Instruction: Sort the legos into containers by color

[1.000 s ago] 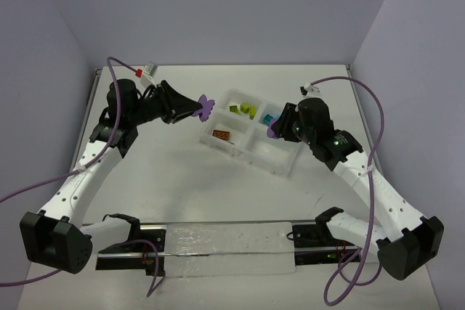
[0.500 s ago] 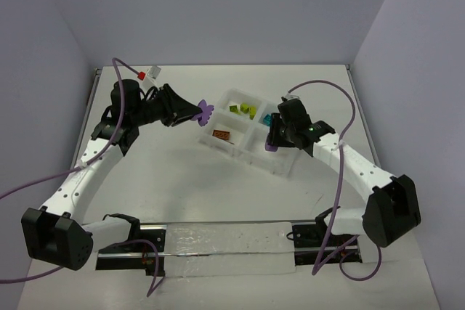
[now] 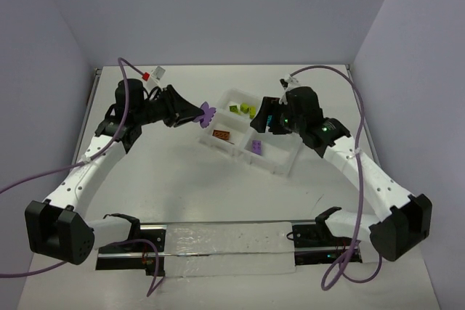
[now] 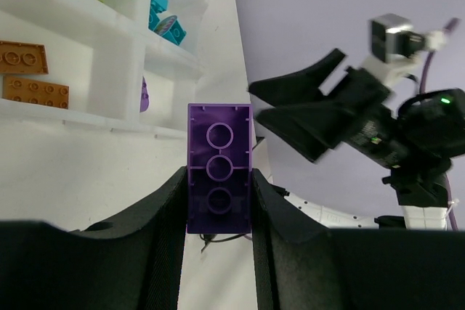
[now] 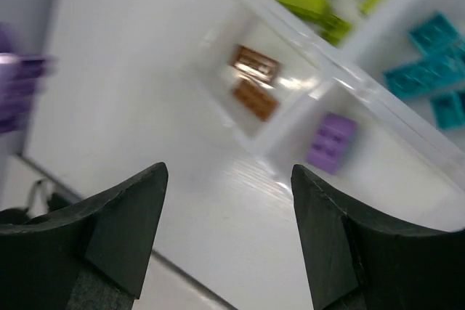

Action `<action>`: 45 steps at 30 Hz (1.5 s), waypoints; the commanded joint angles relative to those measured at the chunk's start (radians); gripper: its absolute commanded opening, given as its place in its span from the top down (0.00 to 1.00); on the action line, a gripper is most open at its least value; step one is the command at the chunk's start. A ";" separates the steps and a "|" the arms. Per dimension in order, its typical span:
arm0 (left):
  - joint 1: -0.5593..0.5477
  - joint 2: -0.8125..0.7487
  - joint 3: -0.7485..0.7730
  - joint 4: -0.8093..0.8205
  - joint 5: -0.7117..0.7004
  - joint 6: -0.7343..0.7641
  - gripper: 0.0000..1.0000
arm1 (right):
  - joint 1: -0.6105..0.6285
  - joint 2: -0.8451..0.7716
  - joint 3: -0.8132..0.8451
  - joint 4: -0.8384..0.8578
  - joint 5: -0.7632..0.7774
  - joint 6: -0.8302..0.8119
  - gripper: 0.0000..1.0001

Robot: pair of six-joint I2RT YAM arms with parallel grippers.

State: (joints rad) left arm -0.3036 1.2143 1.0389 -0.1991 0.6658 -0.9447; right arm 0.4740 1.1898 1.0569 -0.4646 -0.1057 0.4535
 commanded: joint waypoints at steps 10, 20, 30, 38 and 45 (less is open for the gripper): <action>-0.009 -0.019 -0.024 0.196 0.200 -0.048 1.00 | 0.025 0.048 -0.030 0.660 -0.639 0.283 0.16; -0.011 -0.050 -0.052 0.350 0.300 -0.100 1.00 | 0.048 0.141 0.034 0.736 -0.692 0.325 0.16; -0.019 -0.058 -0.068 0.383 0.317 -0.116 1.00 | 0.120 0.203 0.033 0.902 -0.782 0.417 0.42; -0.020 -0.072 -0.028 0.327 0.330 -0.060 1.00 | 0.124 0.179 -0.011 0.962 -0.760 0.460 1.00; -0.017 -0.084 0.015 0.235 0.279 -0.005 1.00 | 0.098 0.094 -0.075 0.710 -0.664 0.296 1.00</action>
State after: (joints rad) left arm -0.3173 1.1522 0.9844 0.0831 0.9821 -0.9777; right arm 0.5766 1.3613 1.0155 0.3819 -0.8433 0.8970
